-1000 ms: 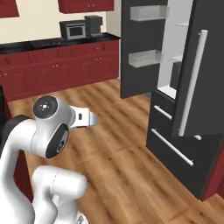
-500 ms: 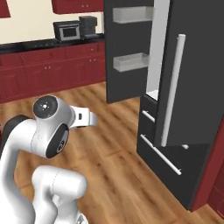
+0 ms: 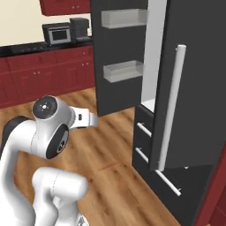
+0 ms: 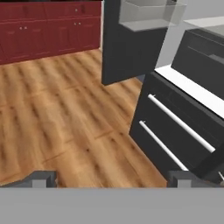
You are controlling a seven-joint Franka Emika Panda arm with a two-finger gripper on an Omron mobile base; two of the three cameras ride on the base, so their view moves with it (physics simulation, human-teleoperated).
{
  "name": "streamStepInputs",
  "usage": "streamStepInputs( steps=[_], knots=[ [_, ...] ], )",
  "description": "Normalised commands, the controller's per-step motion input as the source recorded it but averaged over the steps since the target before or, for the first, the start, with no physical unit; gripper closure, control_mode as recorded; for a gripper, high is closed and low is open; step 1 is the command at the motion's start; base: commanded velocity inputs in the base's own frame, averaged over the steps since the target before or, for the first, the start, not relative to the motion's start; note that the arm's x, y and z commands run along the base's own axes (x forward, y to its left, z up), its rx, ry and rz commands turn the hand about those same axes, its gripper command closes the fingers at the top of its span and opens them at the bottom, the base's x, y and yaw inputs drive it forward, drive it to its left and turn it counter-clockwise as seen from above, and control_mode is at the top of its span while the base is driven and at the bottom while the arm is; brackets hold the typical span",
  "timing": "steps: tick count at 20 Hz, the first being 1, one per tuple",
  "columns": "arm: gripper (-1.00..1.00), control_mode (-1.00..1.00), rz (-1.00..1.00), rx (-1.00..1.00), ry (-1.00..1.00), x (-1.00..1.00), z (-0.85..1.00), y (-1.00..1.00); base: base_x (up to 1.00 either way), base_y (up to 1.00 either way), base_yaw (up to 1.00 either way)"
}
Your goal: Retrieve the tangerine and mango from the fridge and place them into the bowl on the dining table.
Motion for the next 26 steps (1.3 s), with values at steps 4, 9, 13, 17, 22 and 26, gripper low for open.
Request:
streamStepInputs(
  steps=[4, 9, 13, 17, 22, 26],
  knots=[
    [-1.00, 1.00, 0.00, 0.00, 0.00, 0.00, 0.00, 0.00, 0.51, -0.11, -0.20],
    [-1.00, 1.00, 0.00, 0.00, 0.00, 0.00, 0.00, 0.00, 0.64, 0.00, -0.24],
    [-1.00, 1.00, 0.00, 0.00, 0.00, 0.00, 0.00, 0.00, 0.68, 0.00, -0.28],
    [-1.00, 1.00, 0.00, 0.00, 0.00, 0.00, 0.00, 0.00, 0.57, 0.00, -0.31],
    [-1.00, 1.00, 0.00, 0.00, 0.00, 0.00, 0.00, 0.00, 0.48, 0.08, -0.37],
    [-1.00, 1.00, 0.00, 0.00, 0.00, 0.00, 0.00, 0.00, 0.43, 0.49, -0.46]
  ],
)
